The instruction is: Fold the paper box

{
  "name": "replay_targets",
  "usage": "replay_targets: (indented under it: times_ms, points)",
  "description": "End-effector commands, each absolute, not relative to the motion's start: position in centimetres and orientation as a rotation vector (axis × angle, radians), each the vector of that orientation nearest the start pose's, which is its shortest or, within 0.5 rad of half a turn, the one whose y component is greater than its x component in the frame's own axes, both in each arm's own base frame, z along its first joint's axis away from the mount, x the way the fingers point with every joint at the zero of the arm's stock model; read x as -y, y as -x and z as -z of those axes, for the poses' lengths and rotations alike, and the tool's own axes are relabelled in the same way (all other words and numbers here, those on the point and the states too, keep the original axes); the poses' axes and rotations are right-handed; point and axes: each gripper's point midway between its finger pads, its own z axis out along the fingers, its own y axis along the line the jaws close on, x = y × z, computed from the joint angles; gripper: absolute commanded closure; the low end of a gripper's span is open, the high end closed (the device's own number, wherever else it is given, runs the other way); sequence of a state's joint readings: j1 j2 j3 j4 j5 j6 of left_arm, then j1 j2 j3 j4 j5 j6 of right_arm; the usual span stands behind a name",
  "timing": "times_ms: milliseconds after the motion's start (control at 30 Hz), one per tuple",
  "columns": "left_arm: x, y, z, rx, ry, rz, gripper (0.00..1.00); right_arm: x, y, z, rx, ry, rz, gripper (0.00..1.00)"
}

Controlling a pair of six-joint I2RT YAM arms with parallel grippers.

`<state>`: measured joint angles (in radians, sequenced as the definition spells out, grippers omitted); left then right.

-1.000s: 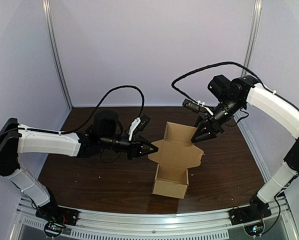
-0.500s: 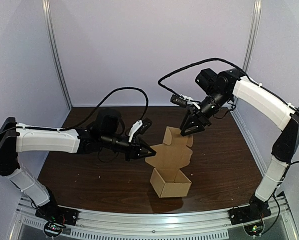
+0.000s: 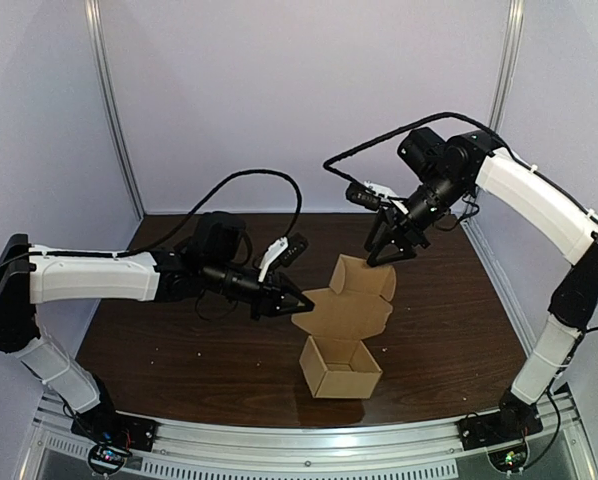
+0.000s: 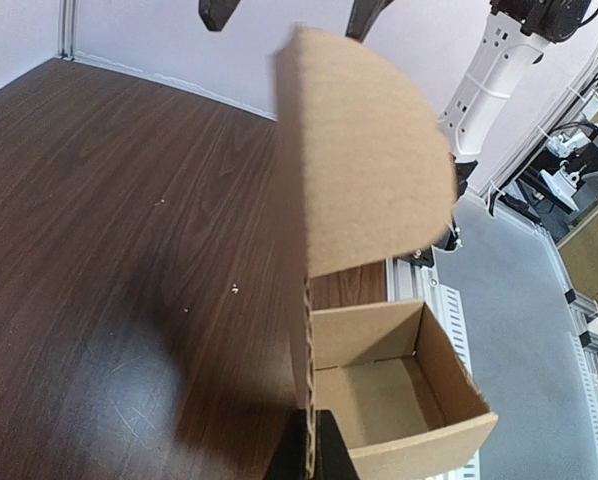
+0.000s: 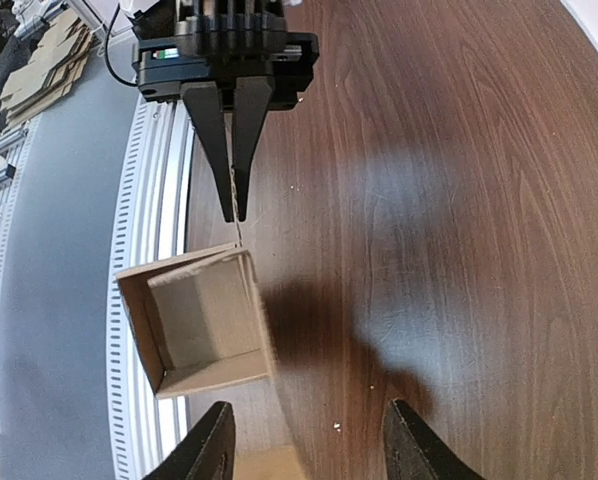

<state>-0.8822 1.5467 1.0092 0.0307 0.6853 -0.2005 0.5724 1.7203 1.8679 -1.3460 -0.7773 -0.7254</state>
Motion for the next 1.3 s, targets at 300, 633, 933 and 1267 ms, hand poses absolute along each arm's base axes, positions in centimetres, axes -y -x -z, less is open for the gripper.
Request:
replay_targets:
  times_ms: [300,633,933,1267]
  points:
    - [40.7,-19.5,-23.3,-1.812,-1.203,1.327,1.00,-27.8,-20.5,-26.9,-2.007,1.854,-1.058,0.54]
    - [40.5,-20.5,-24.1,-1.796,-1.167,1.253,1.00,-27.9,-19.6,-26.0,-2.088,1.862,-1.158,0.86]
    - [40.0,-23.0,-22.1,-1.931,-1.097,1.080,0.96,-28.6,-21.0,-22.7,-2.288,1.721,-1.180,1.00]
    - [40.4,-26.5,-18.6,-2.132,-0.877,0.969,0.98,-30.4,-23.7,-18.4,-2.535,1.394,-1.302,1.00]
